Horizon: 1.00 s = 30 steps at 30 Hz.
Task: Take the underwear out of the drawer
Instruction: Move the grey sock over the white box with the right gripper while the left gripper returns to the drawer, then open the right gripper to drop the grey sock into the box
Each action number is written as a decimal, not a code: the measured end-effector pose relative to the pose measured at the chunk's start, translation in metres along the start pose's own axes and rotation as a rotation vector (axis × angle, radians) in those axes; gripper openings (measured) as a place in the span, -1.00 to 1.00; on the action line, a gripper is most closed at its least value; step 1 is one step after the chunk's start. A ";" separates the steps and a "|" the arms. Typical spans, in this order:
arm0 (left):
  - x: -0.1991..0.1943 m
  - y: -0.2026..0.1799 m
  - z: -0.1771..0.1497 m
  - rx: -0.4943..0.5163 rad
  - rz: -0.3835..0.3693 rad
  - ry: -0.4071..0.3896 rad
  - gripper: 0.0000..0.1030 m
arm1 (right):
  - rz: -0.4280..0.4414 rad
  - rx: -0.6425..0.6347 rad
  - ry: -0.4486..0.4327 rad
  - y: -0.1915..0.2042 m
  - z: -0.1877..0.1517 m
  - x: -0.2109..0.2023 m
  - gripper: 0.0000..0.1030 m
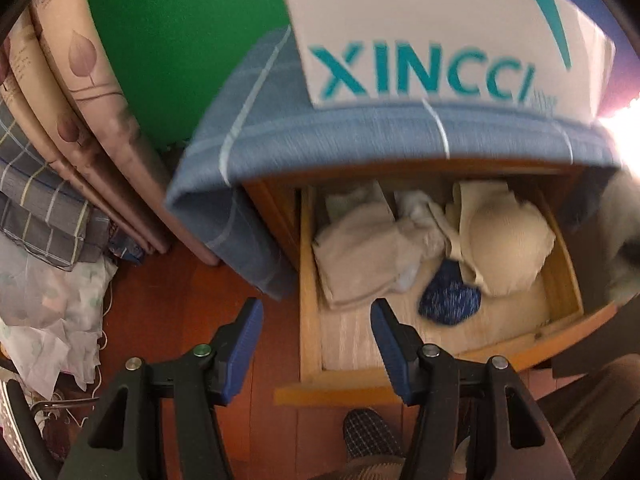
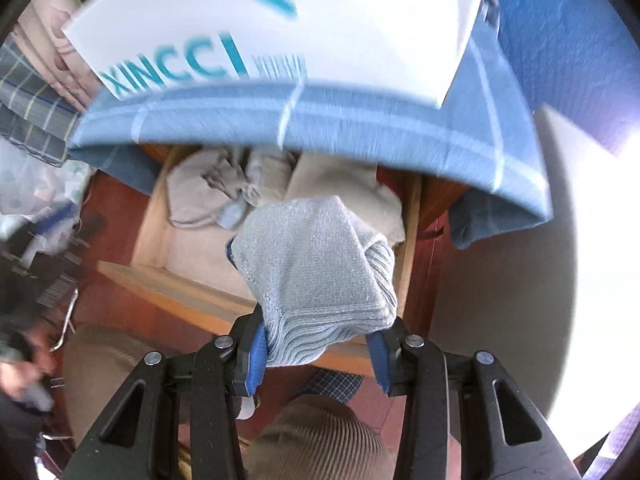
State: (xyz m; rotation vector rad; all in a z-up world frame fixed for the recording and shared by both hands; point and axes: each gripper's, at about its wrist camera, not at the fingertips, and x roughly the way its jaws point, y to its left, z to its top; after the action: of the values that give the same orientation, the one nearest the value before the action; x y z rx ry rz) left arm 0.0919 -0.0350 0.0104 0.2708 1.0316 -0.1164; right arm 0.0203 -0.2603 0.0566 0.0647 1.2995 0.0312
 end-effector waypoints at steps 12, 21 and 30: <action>0.012 0.000 -0.018 -0.029 -0.010 0.011 0.11 | -0.016 -0.073 -0.187 0.013 0.052 -0.129 -0.24; 0.024 0.005 -0.021 -0.066 -0.032 0.068 0.11 | -0.064 -0.053 -0.211 0.020 0.136 -0.135 -0.24; 0.023 0.002 -0.021 -0.057 -0.019 0.058 0.11 | -0.135 0.014 -0.120 0.010 0.188 -0.085 -0.20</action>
State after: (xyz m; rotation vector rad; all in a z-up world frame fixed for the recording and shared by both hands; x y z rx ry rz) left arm 0.0865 -0.0266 -0.0197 0.2135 1.0937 -0.0966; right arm 0.1790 -0.2615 0.1895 -0.0092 1.1815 -0.0958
